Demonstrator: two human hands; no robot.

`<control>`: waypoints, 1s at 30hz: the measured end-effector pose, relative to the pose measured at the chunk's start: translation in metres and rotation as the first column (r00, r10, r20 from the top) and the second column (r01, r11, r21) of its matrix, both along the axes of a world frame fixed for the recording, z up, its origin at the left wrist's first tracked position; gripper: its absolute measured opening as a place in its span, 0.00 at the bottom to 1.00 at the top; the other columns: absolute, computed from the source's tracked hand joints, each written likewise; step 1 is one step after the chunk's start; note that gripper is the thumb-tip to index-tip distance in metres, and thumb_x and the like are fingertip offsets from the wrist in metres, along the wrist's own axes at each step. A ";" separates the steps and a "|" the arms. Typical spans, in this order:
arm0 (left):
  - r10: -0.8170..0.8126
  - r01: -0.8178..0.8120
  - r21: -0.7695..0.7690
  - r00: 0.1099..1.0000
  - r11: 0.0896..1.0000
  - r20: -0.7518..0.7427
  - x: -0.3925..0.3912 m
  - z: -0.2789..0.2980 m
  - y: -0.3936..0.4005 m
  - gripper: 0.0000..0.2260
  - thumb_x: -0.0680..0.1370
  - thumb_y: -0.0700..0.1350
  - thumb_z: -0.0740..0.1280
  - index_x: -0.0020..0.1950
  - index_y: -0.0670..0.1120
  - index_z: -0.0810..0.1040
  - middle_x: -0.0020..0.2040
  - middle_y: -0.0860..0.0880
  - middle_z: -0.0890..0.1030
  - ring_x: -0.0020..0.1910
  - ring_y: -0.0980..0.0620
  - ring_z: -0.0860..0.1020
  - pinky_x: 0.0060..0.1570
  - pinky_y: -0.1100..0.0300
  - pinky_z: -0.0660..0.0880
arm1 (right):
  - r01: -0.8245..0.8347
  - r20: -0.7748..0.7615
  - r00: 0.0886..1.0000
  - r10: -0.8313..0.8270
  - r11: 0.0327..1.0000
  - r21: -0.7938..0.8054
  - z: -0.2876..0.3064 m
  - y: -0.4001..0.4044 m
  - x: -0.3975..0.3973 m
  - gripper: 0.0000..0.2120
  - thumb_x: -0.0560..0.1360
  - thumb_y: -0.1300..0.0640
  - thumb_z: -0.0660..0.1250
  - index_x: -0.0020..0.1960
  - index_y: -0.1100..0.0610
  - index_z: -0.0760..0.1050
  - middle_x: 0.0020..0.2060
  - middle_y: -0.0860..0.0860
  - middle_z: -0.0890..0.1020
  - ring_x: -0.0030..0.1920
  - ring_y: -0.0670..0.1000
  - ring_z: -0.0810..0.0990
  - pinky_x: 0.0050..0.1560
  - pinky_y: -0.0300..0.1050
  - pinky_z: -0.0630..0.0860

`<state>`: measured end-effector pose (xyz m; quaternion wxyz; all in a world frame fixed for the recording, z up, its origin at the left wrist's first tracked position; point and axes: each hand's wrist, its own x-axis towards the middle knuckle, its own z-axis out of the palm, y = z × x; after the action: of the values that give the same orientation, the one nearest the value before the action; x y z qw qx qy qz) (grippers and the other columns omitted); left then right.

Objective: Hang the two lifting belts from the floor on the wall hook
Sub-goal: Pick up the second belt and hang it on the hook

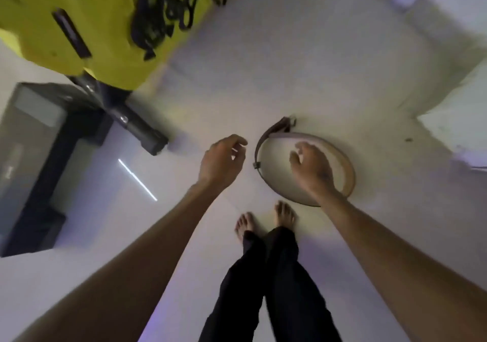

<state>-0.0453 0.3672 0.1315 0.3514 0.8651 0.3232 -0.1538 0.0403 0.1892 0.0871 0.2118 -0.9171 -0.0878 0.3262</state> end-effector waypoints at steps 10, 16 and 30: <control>-0.002 -0.002 -0.047 0.996 0.999 -0.085 -0.015 -0.271 0.019 0.10 0.82 0.43 0.63 0.59 0.49 0.82 0.55 0.51 0.85 0.48 0.51 0.83 0.47 0.62 0.73 | 0.539 0.022 0.842 -0.539 0.842 -0.018 -0.289 0.091 0.046 0.32 0.72 0.34 0.61 0.56 0.61 0.80 0.53 0.60 0.83 0.52 0.60 0.82 0.48 0.51 0.80; 0.209 -0.215 -0.110 0.976 0.970 -0.060 -0.013 -0.291 0.027 0.10 0.83 0.47 0.60 0.55 0.50 0.82 0.52 0.51 0.86 0.46 0.51 0.85 0.53 0.52 0.82 | 0.689 -0.014 0.725 -0.689 0.725 -0.002 -0.314 0.111 0.070 0.30 0.64 0.36 0.71 0.56 0.58 0.81 0.52 0.55 0.84 0.53 0.56 0.83 0.55 0.51 0.80; 0.289 -0.325 -0.249 0.942 0.912 -0.171 0.029 -0.289 0.010 0.14 0.83 0.48 0.61 0.66 0.47 0.78 0.63 0.48 0.82 0.59 0.48 0.80 0.61 0.55 0.76 | 0.714 -0.187 0.696 -0.693 0.695 0.080 -0.300 0.083 0.051 0.09 0.72 0.55 0.69 0.43 0.62 0.80 0.37 0.57 0.81 0.38 0.56 0.79 0.37 0.43 0.69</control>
<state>-0.0163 0.3774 -0.1571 0.4654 0.7347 0.4530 -0.1960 0.0917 0.2726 -0.2131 0.3930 -0.8368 0.2621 0.2768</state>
